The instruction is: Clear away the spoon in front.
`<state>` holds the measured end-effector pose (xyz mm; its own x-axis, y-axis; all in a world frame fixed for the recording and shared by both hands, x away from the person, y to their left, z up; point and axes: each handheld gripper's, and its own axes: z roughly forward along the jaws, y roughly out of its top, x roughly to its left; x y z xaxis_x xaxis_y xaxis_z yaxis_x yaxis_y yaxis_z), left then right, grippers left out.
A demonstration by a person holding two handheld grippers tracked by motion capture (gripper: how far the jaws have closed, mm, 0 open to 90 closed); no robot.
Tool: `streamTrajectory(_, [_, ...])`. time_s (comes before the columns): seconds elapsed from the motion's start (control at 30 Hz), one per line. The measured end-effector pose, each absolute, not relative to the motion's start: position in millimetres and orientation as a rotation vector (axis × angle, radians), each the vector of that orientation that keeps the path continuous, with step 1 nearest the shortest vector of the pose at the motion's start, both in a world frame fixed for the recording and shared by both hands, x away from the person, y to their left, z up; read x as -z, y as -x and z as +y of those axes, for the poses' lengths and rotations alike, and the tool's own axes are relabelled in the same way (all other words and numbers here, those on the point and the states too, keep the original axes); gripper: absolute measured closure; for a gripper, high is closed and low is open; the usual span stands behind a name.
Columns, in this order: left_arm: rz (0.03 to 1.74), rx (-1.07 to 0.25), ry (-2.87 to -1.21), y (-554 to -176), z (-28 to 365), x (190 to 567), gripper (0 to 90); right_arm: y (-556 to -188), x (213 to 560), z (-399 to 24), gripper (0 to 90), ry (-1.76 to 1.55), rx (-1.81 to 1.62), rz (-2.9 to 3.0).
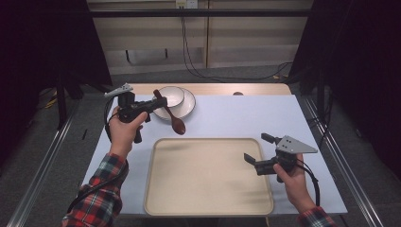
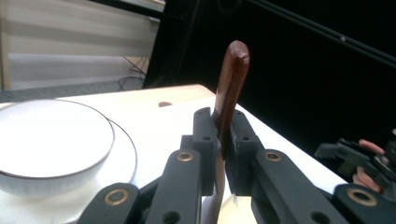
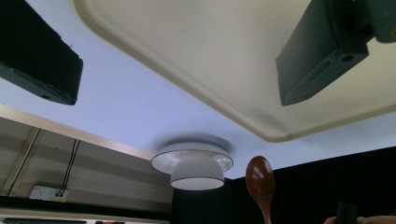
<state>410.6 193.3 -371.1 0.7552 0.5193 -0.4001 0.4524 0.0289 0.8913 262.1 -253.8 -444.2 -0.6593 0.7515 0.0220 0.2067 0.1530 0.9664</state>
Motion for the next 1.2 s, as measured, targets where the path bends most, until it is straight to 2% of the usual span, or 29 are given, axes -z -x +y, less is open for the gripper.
streamTrajectory(1.2, [0.729, 0.113, -1.684, -348.8, 182.7, 412.3, 84.1, -261.1, 445.0, -251.7, 0.1, -0.913, -1.519, 1.963])
